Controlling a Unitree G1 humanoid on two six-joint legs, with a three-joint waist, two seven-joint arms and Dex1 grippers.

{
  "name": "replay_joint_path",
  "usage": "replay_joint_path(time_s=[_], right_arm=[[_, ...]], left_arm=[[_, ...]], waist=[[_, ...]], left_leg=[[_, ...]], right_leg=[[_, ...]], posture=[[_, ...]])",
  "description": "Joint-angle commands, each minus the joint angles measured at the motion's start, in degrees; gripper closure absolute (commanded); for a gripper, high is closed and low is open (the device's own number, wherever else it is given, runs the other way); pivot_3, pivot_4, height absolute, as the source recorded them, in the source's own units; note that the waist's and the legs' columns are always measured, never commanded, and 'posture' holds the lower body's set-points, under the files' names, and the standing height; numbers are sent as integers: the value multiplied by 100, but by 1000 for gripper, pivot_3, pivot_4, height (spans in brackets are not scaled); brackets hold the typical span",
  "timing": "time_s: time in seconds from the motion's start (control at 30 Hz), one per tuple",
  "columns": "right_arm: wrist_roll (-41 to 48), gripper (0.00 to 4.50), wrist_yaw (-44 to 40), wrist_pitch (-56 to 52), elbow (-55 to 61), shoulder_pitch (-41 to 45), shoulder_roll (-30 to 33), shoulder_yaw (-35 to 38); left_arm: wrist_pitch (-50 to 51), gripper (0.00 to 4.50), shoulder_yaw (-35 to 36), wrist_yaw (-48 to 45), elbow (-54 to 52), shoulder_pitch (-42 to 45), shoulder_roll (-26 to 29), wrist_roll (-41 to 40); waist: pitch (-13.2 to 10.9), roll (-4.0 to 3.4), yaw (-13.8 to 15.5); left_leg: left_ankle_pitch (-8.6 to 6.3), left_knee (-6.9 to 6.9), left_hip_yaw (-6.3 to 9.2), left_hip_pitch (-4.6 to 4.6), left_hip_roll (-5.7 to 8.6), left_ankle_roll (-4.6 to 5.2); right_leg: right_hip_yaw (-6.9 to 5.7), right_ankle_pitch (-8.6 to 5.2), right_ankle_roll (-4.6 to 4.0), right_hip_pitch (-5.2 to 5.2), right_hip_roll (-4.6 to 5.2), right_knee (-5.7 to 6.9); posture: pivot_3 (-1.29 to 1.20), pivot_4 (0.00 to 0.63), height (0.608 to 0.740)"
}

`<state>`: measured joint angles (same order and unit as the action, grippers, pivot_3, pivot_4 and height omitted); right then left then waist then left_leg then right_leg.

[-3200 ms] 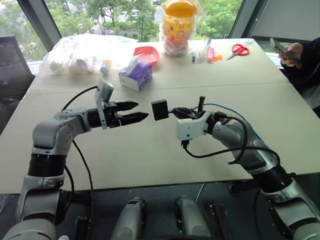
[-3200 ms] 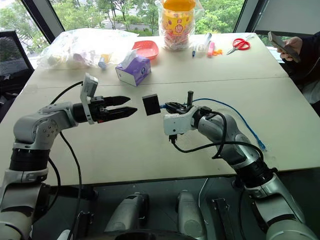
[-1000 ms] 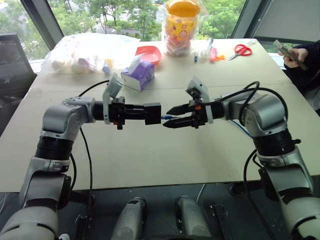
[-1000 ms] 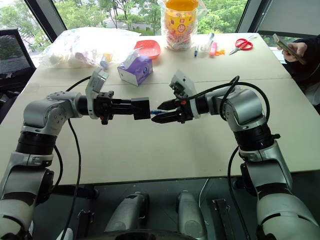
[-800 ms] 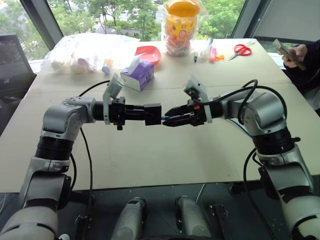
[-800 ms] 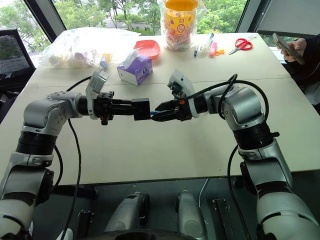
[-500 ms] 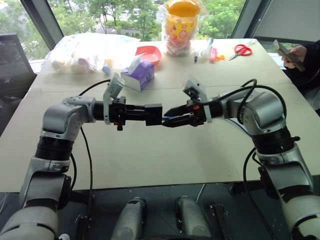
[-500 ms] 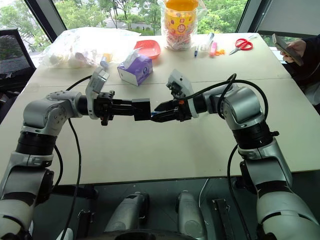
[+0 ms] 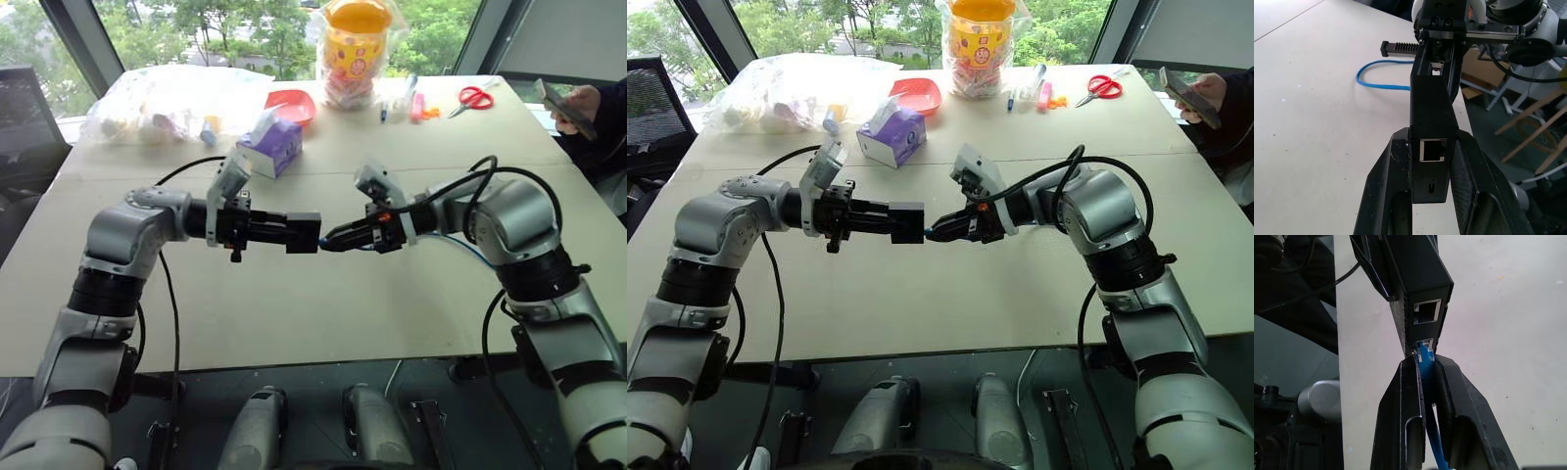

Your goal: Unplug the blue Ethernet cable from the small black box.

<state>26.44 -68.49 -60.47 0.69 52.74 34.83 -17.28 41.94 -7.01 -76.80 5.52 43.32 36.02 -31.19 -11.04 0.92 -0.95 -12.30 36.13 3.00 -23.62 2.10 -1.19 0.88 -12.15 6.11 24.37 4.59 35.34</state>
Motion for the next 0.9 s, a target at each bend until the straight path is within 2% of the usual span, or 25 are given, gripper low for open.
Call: replay_joint_path(time_s=[0.03,0.73,0.77,0.9], right_arm=[[-17,4448,28,149,99,261,-77,-29],[-387,4448,-215,826,-726,-398,758,125],[-446,4448,-121,942,-763,-423,730,173],[-1215,4448,1319,2048,-1986,-155,121,472]], left_arm=[[-187,4048,-140,-141,-256,-21,-33,42],[-626,4048,79,-215,-446,-404,591,175],[-668,4048,73,-194,-426,-420,590,210],[-1290,4048,-43,195,-148,-496,280,621]], waist=[[0,0,-1],[0,0,-21],[0,0,-19],[0,0,-4]], left_leg=[[0,0,0,0,0,0],[-1,-1,-4,-8,-3,2],[-1,-2,-3,-8,-3,2],[-1,2,-6,-8,-2,2]], right_leg=[[0,0,0,0,0,0],[1,-1,-2,6,0,-9],[1,-1,-2,7,-1,-8],[2,0,-2,6,-1,-8]], posture=[[0,150,740],[0,150,740],[0,150,740],[0,150,740]])
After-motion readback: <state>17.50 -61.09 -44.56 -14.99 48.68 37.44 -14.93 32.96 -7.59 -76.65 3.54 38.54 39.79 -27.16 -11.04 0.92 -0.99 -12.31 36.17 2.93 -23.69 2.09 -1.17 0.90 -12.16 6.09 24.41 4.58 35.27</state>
